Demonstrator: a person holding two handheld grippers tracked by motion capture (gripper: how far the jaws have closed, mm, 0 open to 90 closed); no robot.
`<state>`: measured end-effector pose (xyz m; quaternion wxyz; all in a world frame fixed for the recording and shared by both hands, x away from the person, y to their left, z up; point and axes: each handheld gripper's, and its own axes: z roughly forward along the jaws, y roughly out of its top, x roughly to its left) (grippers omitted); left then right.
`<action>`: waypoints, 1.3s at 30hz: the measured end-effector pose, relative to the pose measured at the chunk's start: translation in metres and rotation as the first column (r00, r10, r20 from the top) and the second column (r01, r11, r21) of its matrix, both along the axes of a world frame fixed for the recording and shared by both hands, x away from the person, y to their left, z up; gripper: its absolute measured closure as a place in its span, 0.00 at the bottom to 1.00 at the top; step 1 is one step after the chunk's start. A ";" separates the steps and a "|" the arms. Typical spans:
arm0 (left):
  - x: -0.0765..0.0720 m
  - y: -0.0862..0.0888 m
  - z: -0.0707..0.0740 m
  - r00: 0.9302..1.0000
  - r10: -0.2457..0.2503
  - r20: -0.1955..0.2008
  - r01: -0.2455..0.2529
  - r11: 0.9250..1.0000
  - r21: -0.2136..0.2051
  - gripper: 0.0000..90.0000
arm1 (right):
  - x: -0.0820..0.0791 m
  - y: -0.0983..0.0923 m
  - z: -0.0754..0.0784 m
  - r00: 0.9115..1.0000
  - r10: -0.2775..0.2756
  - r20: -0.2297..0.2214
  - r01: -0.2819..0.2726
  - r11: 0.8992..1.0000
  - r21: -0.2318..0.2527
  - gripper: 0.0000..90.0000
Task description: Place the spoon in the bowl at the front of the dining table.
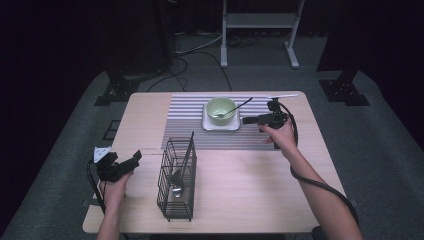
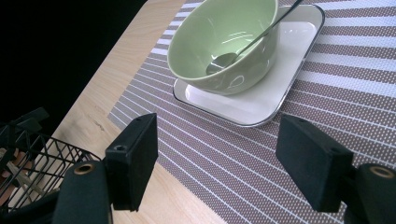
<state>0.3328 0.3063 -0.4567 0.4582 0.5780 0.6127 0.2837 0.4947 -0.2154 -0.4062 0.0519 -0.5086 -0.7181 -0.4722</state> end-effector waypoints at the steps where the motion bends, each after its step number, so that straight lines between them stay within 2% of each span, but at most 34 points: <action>1: 0.000 0.000 0.000 1.000 0.000 0.000 0.000 1.000 0.002 0.02 | -0.001 0.000 0.000 1.000 0.002 0.003 -0.002 1.000 0.002 0.32; 4: 0.000 0.000 0.000 1.000 0.001 0.001 -0.001 1.000 0.001 0.02 | -0.006 -0.001 -0.001 1.000 0.007 0.001 -0.007 1.000 0.012 0.32; 11: 0.000 0.000 0.000 1.000 0.000 0.001 0.000 1.000 0.001 0.02 | -0.013 0.002 -0.002 0.999 0.046 -0.006 -0.046 0.999 -0.010 0.31; 16: 0.000 0.000 0.000 1.000 0.001 0.000 -0.001 1.000 0.000 0.02 | -0.021 0.003 -0.002 0.998 0.058 0.012 -0.058 0.998 -0.013 0.31; 39: 0.000 -0.001 0.000 1.000 0.000 -0.001 0.000 1.000 0.000 0.02 | -0.055 0.005 -0.005 0.990 0.139 0.012 -0.140 0.990 0.023 0.31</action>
